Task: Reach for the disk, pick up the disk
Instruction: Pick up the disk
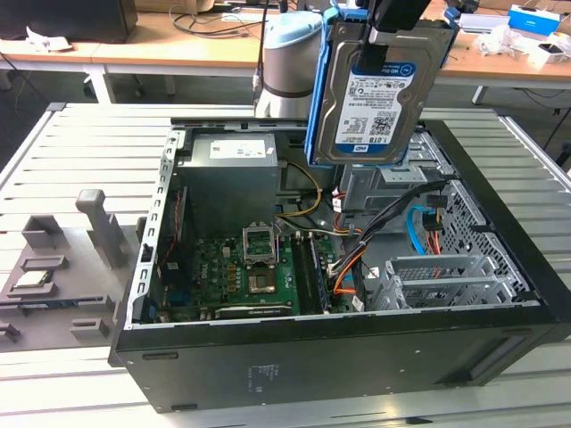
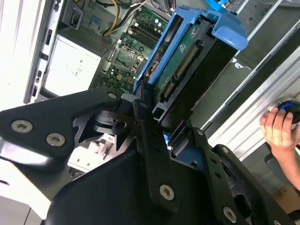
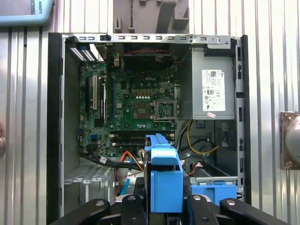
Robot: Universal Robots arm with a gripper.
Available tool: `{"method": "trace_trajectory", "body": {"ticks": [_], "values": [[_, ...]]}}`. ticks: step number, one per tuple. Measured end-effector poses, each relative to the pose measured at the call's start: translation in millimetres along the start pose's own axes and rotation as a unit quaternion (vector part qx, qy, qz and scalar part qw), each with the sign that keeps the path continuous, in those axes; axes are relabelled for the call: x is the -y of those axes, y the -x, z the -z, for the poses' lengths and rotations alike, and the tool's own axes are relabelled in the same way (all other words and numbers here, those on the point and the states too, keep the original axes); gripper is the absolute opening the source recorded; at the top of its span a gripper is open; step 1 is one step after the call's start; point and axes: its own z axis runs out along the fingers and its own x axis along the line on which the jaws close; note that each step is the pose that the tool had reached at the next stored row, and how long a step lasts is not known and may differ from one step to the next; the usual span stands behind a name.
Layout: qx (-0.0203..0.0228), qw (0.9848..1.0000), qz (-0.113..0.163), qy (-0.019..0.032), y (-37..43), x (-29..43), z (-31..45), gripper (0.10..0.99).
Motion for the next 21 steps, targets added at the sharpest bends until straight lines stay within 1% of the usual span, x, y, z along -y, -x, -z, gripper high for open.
{"method": "trace_trajectory", "body": {"ticks": [2, 5, 11, 13, 15, 21], "values": [[0.0, 1.0, 0.0, 0.0, -2.7, 0.0, 0.0, 0.365], [0.0, 1.0, 0.0, 0.0, -11.0, 0.0, 0.1, 0.365], [0.0, 1.0, 0.0, 0.0, -19.7, 0.0, 0.2, 0.365], [0.0, 1.0, 0.0, 0.0, -24.9, 0.0, 0.3, 0.365], [0.0, 1.0, 0.0, 0.0, -27.9, 0.0, 0.3, 0.365], [0.0, 1.0, 0.0, 0.0, -40.7, 0.0, 0.4, 0.365]]}}
